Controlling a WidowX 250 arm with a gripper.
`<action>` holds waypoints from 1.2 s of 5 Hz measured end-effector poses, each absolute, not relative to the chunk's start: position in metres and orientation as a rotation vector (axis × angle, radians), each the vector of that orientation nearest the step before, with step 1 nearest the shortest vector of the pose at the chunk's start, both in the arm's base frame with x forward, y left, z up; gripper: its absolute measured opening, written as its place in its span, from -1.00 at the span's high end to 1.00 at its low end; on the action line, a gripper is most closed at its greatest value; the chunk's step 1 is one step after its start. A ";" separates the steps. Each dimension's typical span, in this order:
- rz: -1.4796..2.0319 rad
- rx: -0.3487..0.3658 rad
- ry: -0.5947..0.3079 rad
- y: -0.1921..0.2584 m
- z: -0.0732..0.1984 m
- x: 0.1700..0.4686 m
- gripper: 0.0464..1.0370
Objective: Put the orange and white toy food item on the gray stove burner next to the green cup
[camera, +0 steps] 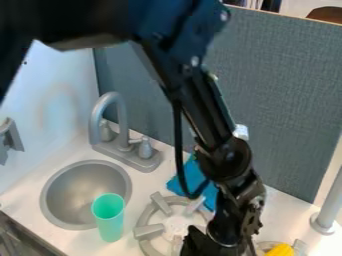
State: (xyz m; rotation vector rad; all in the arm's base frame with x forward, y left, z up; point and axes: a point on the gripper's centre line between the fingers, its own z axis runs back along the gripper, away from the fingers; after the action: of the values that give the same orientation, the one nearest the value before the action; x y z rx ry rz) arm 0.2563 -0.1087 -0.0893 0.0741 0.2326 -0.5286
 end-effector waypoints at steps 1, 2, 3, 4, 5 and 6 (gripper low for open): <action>-0.505 0.099 0.280 -0.112 -0.109 0.262 -0.82; -0.487 0.118 0.284 -0.112 -0.112 0.263 -0.35; -0.452 0.136 0.275 -0.106 -0.109 0.255 -0.20; -0.410 0.122 0.165 -0.103 -0.066 0.260 -0.20; -0.262 0.093 0.057 -0.066 -0.017 0.280 -0.20; -0.171 0.106 0.048 -0.042 -0.010 0.296 -0.20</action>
State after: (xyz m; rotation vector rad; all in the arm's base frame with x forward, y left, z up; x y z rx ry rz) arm 0.2958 -0.0423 -0.0098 0.1059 0.0485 -0.1706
